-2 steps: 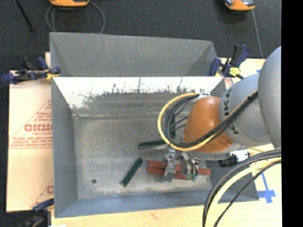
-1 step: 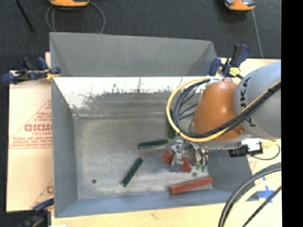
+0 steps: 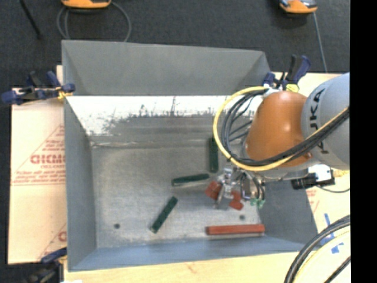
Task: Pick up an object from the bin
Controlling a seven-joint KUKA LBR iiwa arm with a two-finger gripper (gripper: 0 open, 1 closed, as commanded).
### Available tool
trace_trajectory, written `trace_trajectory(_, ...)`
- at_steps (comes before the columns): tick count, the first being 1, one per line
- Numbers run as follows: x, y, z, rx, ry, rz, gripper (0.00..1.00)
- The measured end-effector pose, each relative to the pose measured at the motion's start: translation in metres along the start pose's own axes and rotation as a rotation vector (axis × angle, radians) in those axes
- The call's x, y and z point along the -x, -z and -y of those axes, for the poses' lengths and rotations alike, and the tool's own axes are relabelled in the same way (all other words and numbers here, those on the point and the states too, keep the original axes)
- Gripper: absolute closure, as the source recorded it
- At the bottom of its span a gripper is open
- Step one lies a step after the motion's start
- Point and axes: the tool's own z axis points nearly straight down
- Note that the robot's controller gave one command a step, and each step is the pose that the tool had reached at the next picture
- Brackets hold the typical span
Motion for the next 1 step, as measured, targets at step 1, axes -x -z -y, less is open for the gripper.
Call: trace_trajectory(1, 0.0016, 0.0245, 0.0002, 0.0, 0.008, 0.0, 1.0)
